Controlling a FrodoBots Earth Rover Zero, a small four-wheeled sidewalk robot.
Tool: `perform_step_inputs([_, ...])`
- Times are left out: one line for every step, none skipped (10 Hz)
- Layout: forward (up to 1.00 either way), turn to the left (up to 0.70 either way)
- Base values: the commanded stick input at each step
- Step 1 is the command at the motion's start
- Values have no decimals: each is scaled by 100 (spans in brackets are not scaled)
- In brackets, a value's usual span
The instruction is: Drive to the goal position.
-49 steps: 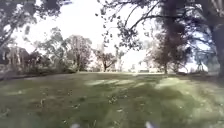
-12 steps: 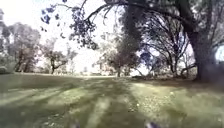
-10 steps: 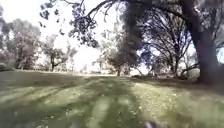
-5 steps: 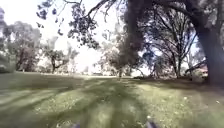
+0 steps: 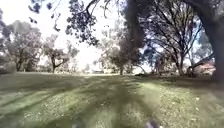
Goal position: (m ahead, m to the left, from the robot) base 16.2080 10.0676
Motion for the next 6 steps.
perform_step_inputs([70,0])
perform_step_inputs([70,0])
perform_step_inputs([70,0])
perform_step_inputs([70,0])
perform_step_inputs([70,0])
perform_step_inputs([70,0])
